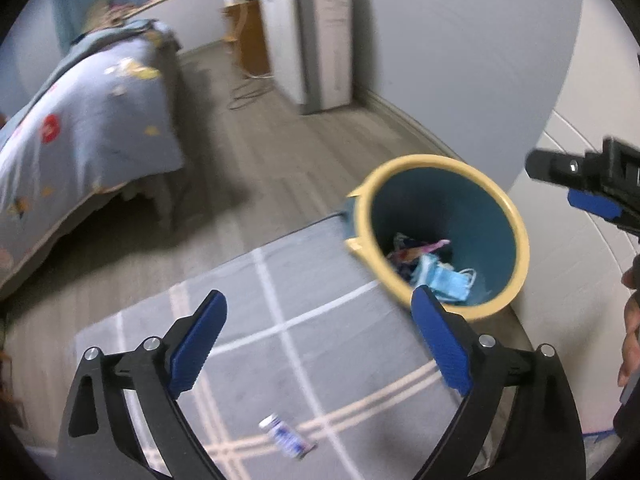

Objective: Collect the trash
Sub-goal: 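Open both grippers to drop the bottle and mask into the bin, then move both open grippers back over the tissue and medicine box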

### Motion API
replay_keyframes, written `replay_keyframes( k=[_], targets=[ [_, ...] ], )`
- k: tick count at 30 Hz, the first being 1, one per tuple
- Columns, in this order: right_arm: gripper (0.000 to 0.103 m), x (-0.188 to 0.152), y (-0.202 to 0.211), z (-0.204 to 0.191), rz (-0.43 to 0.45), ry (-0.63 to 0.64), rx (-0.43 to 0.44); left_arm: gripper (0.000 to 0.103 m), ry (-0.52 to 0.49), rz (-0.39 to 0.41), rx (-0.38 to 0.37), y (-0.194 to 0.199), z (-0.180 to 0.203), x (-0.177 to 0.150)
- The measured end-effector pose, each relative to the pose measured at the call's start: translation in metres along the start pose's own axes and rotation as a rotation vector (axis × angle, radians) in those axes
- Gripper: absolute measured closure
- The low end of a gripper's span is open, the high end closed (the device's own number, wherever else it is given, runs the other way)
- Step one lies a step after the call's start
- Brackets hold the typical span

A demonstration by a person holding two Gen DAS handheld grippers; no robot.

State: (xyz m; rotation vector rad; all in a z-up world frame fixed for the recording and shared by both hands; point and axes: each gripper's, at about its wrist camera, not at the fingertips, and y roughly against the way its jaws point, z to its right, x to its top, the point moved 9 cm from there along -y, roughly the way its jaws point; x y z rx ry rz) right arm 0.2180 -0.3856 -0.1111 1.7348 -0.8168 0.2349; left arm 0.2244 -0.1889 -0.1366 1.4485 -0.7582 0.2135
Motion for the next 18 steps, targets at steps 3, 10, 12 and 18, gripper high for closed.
replay_keyframes(
  k=[3, 10, 12, 18],
  targets=[
    [0.005, -0.008, 0.012, -0.019, 0.008, 0.052, -0.014, 0.009, 0.047, 0.003, 0.025, 0.021, -0.027, -0.015],
    [0.005, -0.044, 0.019, -0.058, -0.031, 0.122, -0.011, 0.008, 0.046, 0.0, 0.085, 0.056, -0.064, -0.06],
    [0.005, -0.061, 0.018, -0.075, -0.054, 0.156, -0.013, 0.008, 0.047, -0.019, 0.096, 0.06, -0.07, -0.078],
    [0.006, -0.098, 0.016, -0.104, -0.096, 0.222, -0.008, 0.008, 0.06, -0.063, 0.104, 0.069, -0.084, -0.124]
  ],
)
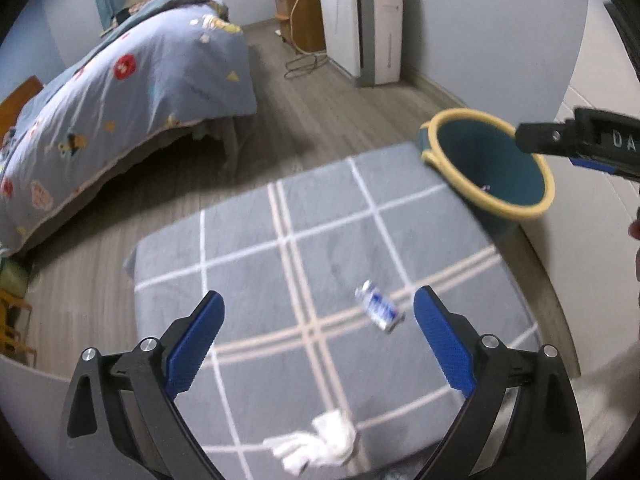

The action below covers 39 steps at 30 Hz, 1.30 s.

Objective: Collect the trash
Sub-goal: 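Move both open grippers back over the tissue and medicine box, then grasp the white tissue with the left gripper while the right approaches the medicine box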

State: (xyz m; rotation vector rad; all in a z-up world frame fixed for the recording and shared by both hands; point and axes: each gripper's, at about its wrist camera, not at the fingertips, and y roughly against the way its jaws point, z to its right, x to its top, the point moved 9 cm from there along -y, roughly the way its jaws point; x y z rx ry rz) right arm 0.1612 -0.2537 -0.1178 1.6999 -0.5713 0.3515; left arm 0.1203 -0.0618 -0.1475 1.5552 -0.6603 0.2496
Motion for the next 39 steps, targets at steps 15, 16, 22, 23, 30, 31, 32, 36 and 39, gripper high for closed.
replay_keyframes(
  k=[15, 16, 22, 23, 30, 31, 32, 36, 39],
  targets=[
    [0.006, -0.049, -0.045, -0.071, -0.136, 0.072, 0.003, 0.008, 0.147, -0.138, -0.001, -0.018, -0.067, -0.093],
    [0.006, -0.049, -0.045, -0.071, -0.136, 0.072, 0.003, 0.009, 0.155, -0.157, -0.015, -0.022, -0.068, -0.1],
    [0.006, -0.054, -0.056, -0.082, -0.159, 0.041, 0.015, 0.022, 0.086, -0.253, -0.107, -0.043, -0.034, -0.126],
    [0.006, -0.054, -0.059, -0.082, -0.164, 0.046, 0.008, 0.026, 0.082, -0.269, -0.121, -0.046, -0.028, -0.129],
    [0.006, -0.063, -0.076, -0.069, -0.221, 0.07, -0.043, 0.043, 0.056, -0.373, -0.182, -0.067, 0.006, -0.155],
    [0.006, -0.063, -0.076, -0.069, -0.221, 0.07, -0.043, 0.046, 0.034, -0.388, -0.174, -0.069, 0.009, -0.158],
    [0.006, -0.063, -0.078, -0.065, -0.225, 0.068, -0.052, 0.055, 0.016, -0.398, -0.163, -0.071, 0.01, -0.161],
    [0.006, -0.063, -0.08, -0.063, -0.229, 0.064, -0.048, 0.081, -0.009, -0.4, -0.136, -0.075, 0.006, -0.16],
    [0.006, -0.064, -0.083, -0.064, -0.234, 0.079, -0.049, 0.095, 0.019, -0.374, -0.145, -0.075, -0.002, -0.148]
  ],
)
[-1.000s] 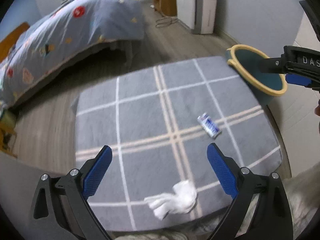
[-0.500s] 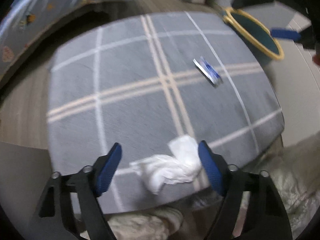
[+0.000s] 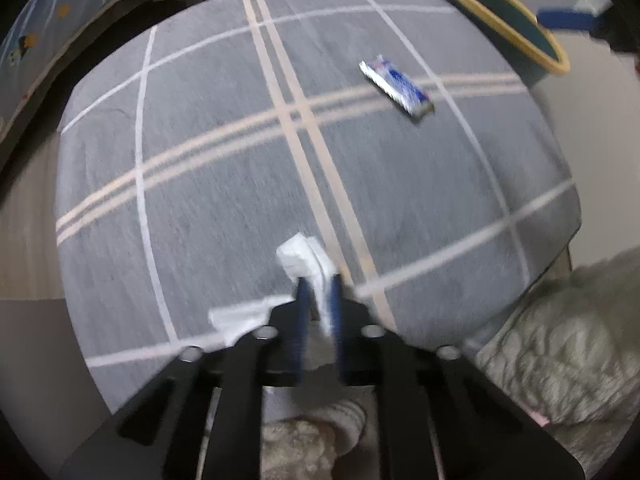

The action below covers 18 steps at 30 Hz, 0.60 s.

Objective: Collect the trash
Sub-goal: 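Grasp the white tissue with the left gripper while the right approaches the medicine box, then grasp the white-blue medicine box with the right gripper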

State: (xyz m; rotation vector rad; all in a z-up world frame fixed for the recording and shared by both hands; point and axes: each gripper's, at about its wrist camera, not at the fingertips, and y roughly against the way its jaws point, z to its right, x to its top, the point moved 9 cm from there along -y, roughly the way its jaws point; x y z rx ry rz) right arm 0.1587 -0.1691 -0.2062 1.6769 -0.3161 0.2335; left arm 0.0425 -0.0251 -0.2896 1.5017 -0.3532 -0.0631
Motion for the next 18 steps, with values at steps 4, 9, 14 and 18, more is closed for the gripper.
replay_keyframes(
  k=[4, 9, 14, 18],
  targets=[
    [0.006, -0.001, -0.004, -0.003, -0.003, 0.028, -0.008, 0.095, 0.03, 0.038, 0.044, 0.004, -0.024, 0.016],
    [0.012, -0.003, -0.016, -0.011, -0.015, 0.089, 0.001, 0.096, 0.145, 0.078, 0.045, 0.01, -0.061, 0.034],
    [0.027, -0.015, -0.039, -0.021, -0.078, 0.151, 0.011, 0.095, 0.215, 0.1, 0.066, 0.017, -0.091, 0.045],
    [0.033, -0.021, -0.055, -0.033, -0.111, 0.181, 0.033, 0.095, 0.26, 0.099, 0.056, 0.016, -0.106, 0.05]
  ],
)
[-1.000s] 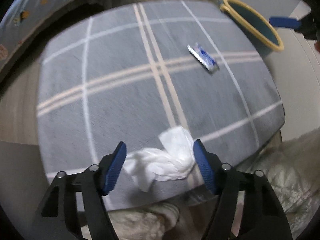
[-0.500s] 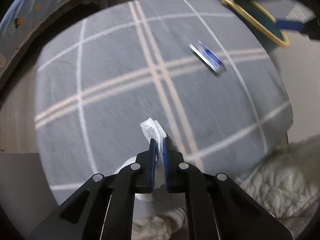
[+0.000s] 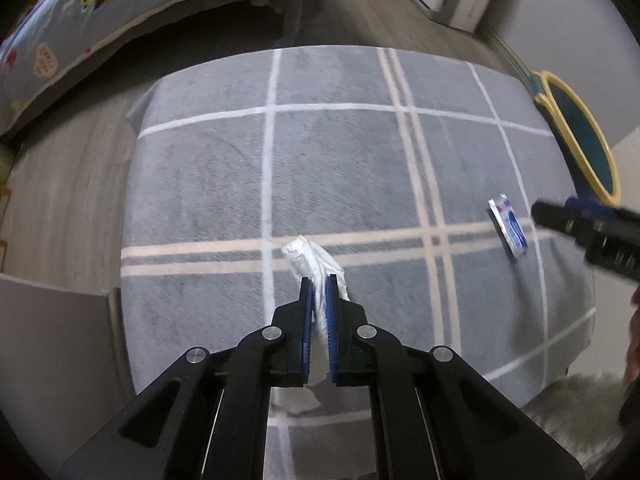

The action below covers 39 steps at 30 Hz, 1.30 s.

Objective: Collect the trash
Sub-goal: 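Grasp the white-blue medicine box with the right gripper, then carry the tissue and medicine box over the teal bin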

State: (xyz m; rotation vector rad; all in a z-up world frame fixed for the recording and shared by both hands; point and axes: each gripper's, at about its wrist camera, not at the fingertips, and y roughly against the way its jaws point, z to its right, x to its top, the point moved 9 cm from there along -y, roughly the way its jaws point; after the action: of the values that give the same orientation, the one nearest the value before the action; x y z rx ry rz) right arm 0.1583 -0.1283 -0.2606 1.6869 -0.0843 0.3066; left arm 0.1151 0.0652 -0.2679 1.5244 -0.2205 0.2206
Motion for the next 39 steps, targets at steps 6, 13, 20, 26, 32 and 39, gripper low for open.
replay_keyframes(
  k=[6, 13, 20, 26, 32, 39],
  targets=[
    [0.041, -0.007, -0.028, -0.014, -0.049, 0.057, -0.023, 0.095, 0.002, -0.002, -0.003, -0.004, 0.005, 0.004],
    [0.073, -0.007, -0.044, -0.017, -0.058, 0.091, -0.069, 0.095, -0.017, 0.004, -0.005, -0.006, 0.01, 0.01],
    [0.073, 0.001, -0.034, -0.012, -0.036, 0.052, -0.036, 0.095, -0.037, 0.013, 0.007, -0.003, 0.016, 0.014],
    [0.073, 0.004, -0.022, 0.004, -0.011, 0.035, -0.013, 0.095, -0.055, 0.03, 0.022, 0.004, 0.02, 0.015],
    [0.073, 0.005, 0.0, 0.012, 0.029, 0.0, 0.016, 0.095, -0.078, 0.087, 0.015, 0.023, 0.037, 0.02],
    [0.073, 0.014, 0.031, 0.03, 0.084, -0.064, 0.061, 0.095, -0.125, 0.139, -0.006, 0.044, 0.067, 0.03]
  ],
)
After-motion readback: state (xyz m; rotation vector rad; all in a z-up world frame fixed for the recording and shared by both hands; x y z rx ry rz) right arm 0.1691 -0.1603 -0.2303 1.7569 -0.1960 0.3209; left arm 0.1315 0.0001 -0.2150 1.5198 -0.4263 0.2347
